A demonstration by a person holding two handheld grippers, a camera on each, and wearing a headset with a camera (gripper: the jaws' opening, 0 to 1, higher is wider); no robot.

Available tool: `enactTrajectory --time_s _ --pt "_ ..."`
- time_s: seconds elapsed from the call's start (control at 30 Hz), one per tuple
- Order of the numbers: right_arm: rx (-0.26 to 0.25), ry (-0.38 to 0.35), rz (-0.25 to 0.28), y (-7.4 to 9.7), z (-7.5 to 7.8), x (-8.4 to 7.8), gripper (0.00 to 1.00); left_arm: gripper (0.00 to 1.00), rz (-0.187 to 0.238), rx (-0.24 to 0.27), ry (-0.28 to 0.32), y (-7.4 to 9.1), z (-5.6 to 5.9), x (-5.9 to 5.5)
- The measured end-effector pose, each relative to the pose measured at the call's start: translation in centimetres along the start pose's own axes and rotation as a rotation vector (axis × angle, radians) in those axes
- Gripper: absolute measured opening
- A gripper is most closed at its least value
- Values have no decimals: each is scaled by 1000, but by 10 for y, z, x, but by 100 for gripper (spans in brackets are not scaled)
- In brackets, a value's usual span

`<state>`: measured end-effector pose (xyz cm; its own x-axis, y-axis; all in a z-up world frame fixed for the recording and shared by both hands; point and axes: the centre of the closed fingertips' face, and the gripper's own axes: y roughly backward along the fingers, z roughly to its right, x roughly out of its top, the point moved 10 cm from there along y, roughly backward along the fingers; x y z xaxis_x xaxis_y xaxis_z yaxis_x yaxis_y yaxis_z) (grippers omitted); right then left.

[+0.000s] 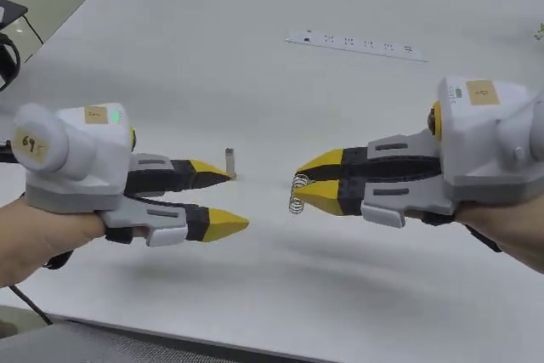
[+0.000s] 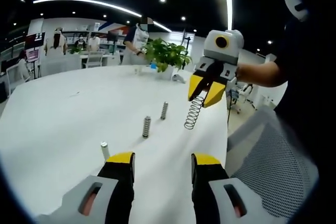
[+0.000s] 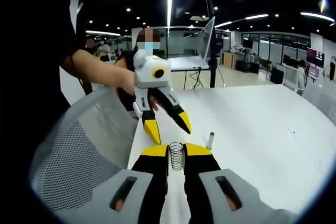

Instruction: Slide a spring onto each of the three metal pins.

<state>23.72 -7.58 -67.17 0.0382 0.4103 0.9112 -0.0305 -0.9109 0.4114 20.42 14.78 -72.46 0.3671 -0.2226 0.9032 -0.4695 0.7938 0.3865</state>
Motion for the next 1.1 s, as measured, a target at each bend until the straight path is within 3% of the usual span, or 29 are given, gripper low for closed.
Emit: enactTrajectory --time_s 0.1,0.23,0.37,0.47,0.6,0.7,1.1 --pt "-4 -4 3 1 2 -1 8 47 2 31 21 4 -3 -1" --pt "-15 0 1 1 3 -2 8 49 4 64 18 12 -7 -3" --pt "-31 -5 11 2 5 -3 8 61 16 97 20 17 -10 -4" --pt "-44 -12 14 3 5 -5 8 64 22 108 28 21 -11 -6" --pt "-56 -18 12 3 5 -8 8 76 36 136 32 23 -11 -8" --pt "-62 -23 11 3 6 -10 8 83 21 156 24 24 -13 -11" --pt "-82 -32 6 -3 8 -16 8 98 39 214 38 32 -19 -12"
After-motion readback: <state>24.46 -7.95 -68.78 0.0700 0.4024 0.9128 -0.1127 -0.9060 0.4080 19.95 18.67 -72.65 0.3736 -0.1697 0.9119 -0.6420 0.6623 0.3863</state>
